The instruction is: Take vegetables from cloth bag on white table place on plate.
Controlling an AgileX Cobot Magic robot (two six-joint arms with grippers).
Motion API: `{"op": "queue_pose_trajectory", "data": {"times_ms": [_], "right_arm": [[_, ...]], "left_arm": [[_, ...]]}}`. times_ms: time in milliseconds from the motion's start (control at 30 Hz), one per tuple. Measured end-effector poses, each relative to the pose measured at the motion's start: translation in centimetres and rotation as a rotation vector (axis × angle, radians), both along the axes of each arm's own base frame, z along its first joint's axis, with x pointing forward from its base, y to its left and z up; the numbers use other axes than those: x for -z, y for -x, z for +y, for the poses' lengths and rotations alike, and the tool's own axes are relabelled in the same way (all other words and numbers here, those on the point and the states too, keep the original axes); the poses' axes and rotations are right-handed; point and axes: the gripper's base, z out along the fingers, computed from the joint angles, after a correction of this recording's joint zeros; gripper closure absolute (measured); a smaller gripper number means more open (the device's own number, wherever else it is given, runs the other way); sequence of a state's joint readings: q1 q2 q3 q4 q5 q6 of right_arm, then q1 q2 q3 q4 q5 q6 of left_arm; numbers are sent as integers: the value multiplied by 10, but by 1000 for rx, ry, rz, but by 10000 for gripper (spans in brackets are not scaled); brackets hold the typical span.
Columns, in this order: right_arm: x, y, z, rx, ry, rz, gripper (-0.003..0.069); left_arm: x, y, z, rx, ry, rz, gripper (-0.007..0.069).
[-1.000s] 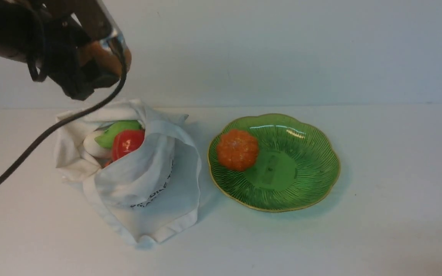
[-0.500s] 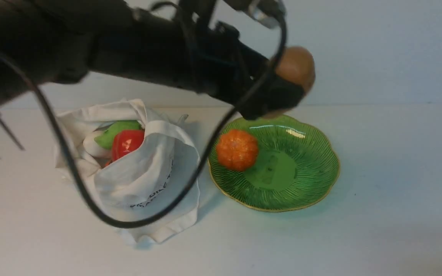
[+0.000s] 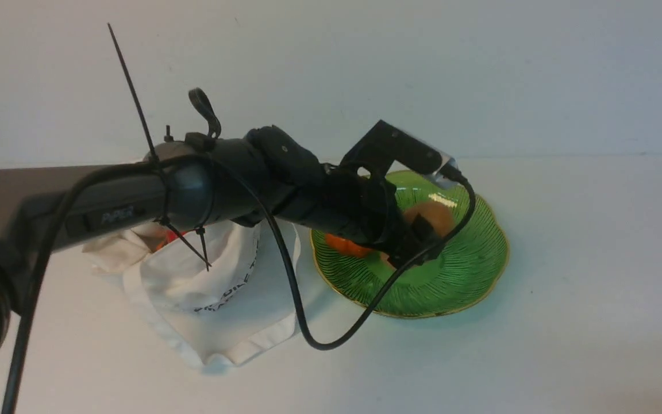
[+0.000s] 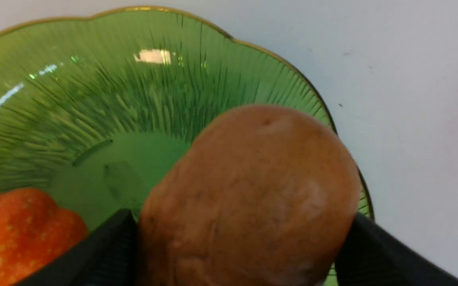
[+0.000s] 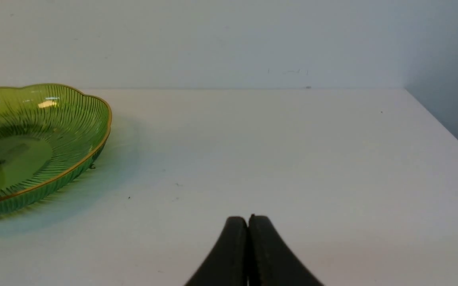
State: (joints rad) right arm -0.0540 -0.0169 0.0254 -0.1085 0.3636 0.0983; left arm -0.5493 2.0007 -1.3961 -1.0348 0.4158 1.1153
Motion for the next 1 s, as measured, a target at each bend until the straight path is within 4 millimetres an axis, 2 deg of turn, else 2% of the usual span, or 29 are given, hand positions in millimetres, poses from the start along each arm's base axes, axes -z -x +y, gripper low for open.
{"op": "queue_pose_trajectory", "data": {"times_ms": [100,233,300,467,567,600,633,700,733,767,833,867,900,1000], "right_arm": [[0,0,0,0,0,0,669],[0,0,0,0,0,0,669],[0,0,0,0,0,0,669],[0,0,0,0,0,0,669],[0,0,0,0,0,0,669],[0,0,0,0,0,0,669],[0,0,0,0,0,0,669],[0,0,0,0,0,0,669],[0,0,0,0,0,0,669],[0,0,0,0,0,0,669],[0,0,0,0,0,0,669],[0,0,0,0,0,0,669],[0,0,0,0,0,0,669],[0,0,0,0,0,0,669]], "left_arm": [[0,-3,1,-39,7,-3,43],[-1,-5,2,-63,14,-6,-43],[-2,-4,3,-58,16,-4,-55],[-24,1,12,-12,-2,-39,-43],[-47,7,19,-4,-7,-67,32],[-61,12,24,2,-10,-74,113],[-63,13,25,1,-10,-78,113],[-88,22,35,-8,-9,-94,259],[-110,31,47,-31,-4,-108,386],[-123,37,54,-44,-2,-117,475],[-152,51,75,-88,-7,-144,578],[-154,53,77,-90,-10,-142,589],[-178,68,97,-140,-21,-167,615],[-211,98,129,-238,-39,-200,629]]}}
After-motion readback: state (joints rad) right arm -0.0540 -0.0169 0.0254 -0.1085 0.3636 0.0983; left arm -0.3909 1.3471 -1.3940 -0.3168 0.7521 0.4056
